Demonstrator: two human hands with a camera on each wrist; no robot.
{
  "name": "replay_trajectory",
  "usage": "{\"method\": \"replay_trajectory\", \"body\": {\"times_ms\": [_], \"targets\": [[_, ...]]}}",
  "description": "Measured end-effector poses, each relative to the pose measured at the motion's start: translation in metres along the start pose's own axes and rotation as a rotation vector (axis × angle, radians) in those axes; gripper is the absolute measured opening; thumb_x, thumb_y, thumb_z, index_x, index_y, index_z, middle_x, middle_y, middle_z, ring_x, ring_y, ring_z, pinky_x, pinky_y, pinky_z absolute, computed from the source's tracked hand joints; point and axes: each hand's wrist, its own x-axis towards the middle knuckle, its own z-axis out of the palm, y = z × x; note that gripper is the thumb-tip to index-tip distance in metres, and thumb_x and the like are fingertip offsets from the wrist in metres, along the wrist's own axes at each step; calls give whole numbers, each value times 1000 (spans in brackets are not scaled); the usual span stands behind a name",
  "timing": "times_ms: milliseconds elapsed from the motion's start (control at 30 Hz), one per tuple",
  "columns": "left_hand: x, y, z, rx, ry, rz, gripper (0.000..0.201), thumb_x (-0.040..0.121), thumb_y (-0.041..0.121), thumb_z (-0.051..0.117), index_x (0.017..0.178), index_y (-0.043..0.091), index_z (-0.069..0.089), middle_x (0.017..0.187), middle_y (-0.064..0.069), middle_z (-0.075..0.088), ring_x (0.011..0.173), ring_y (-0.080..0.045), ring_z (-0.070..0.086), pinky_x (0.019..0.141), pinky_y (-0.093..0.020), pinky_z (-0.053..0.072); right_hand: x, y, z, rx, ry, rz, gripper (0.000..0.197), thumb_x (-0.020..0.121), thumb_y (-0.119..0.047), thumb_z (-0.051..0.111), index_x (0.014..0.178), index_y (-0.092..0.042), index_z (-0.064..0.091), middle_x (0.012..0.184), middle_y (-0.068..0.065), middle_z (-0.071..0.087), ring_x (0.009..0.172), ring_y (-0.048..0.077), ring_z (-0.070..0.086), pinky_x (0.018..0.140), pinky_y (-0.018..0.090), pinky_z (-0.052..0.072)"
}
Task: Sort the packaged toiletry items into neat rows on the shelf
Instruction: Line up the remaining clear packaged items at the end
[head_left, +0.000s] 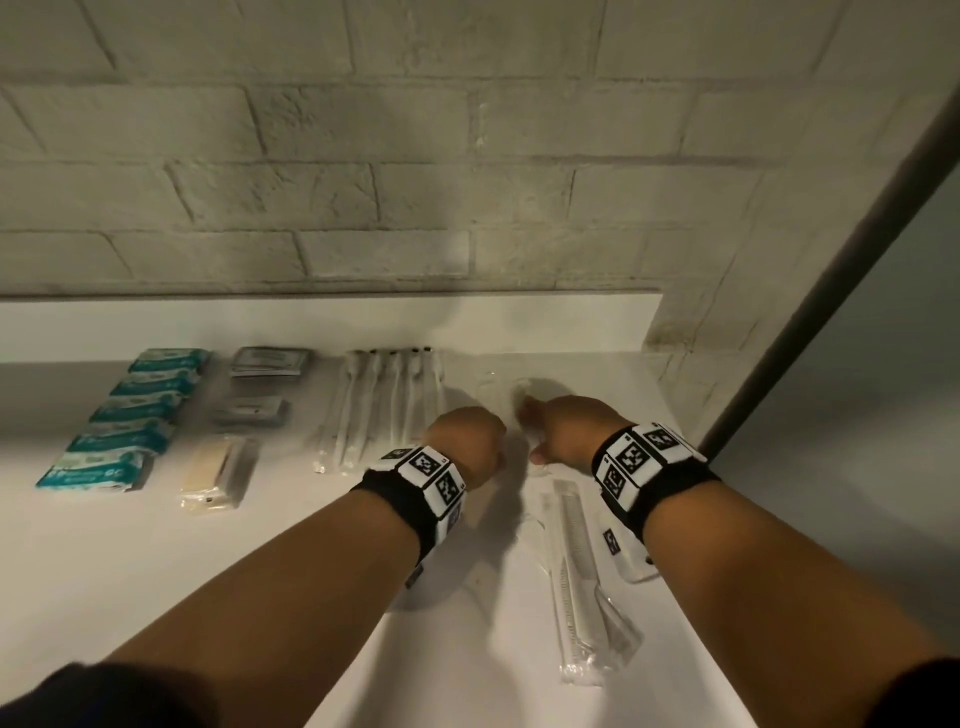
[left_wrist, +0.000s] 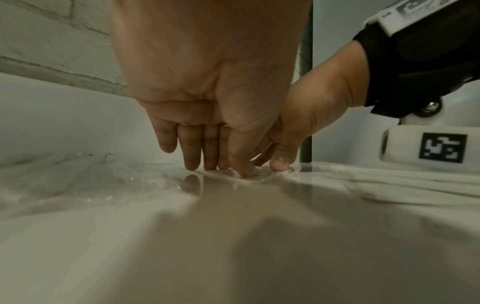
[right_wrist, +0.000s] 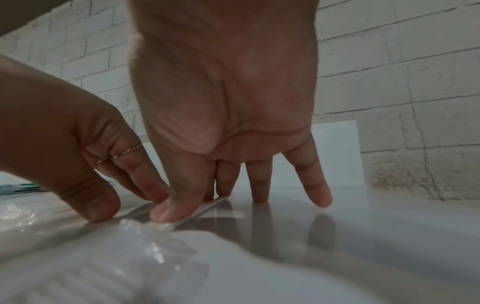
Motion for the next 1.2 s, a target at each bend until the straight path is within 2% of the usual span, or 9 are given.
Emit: {"method": "replay_trajectory", "body": {"times_ms": [300, 433, 500, 633, 767, 867, 933, 1067, 1200], "targets": [[9, 2, -11, 21, -122, 2, 30, 88, 28, 60, 111, 13, 70, 116, -7, 65, 106, -24, 61, 89, -33, 51, -28, 1, -11, 330, 67, -10, 80, 81, -46, 66, 148, -24, 29, 147, 4, 42, 126, 26, 50, 102, 37, 45], [12, 2, -11, -2, -98, -16, 44, 87, 32, 66, 125, 11, 62, 129, -7, 58, 119, -26, 54, 100, -36, 46, -65, -9, -16, 278, -31, 143, 90, 77, -58, 67, 146, -15, 29, 116, 2, 60, 89, 18, 61, 74, 31, 52], [12, 2, -11, -3, -85, -1, 48, 87, 35, 67, 128, 11, 59, 132, -7, 54, 122, -25, 52, 102, -35, 43, -82, -22, -8, 303, -163, 200, 102, 78, -52, 69, 151, -14, 9, 89, -4, 56, 58, 9, 43, 49, 22, 38], [11, 1, -14, -23, -98, -10, 53, 87, 36, 66, 133, 13, 55, 137, -5, 50, 127, -24, 48, 106, -35, 40, -84, -38, 13, 418, -221, 260, 111, 83, -23, 70, 151, -18, -18, 121, 15, 58, 52, 12, 34, 44, 23, 31], [9, 2, -15, -10, -110, -4, 49, 86, 35, 67, 128, 11, 60, 132, -6, 55, 122, -24, 52, 102, -35, 43, -80, -33, 4, 399, -190, 252, 94, 90, -10, 58, 152, -18, -12, 77, 9, 53, 53, 20, 53, 42, 26, 42], [10, 1, -15, -34, -120, -21, 46, 85, 31, 68, 125, 11, 62, 129, -5, 58, 118, -24, 55, 99, -34, 47, -68, -16, -11, 410, -162, 251, 73, 92, -2, 48, 152, -12, 7, 76, 17, 68, 62, 30, 69, 57, 39, 60], [10, 0, -14, -51, -103, -26, 48, 85, 31, 68, 129, 14, 59, 132, -3, 55, 122, -22, 52, 101, -32, 44, -58, 2, -19, 531, -88, 290, 75, 90, -5, 54, 151, -17, 11, 85, 22, 71, 72, 34, 72, 67, 46, 61], [11, -1, -7, -84, -67, -25, 50, 89, 25, 63, 136, 16, 50, 140, -2, 45, 127, -20, 46, 105, -29, 37, -58, 30, -24, 364, 169, 182, 71, 88, -13, 60, 150, -23, 27, 139, 9, 53, 119, 26, 56, 93, 31, 48], [10, -2, -5, -133, -20, -24, 53, 87, 27, 65, 136, 15, 50, 140, -3, 44, 128, -21, 45, 105, -29, 36, -66, 29, -8, 121, -32, 38, 59, 88, -26, 64, 143, -28, 44, 151, -7, 40, 134, 18, 42, 110, 28, 34]]}}
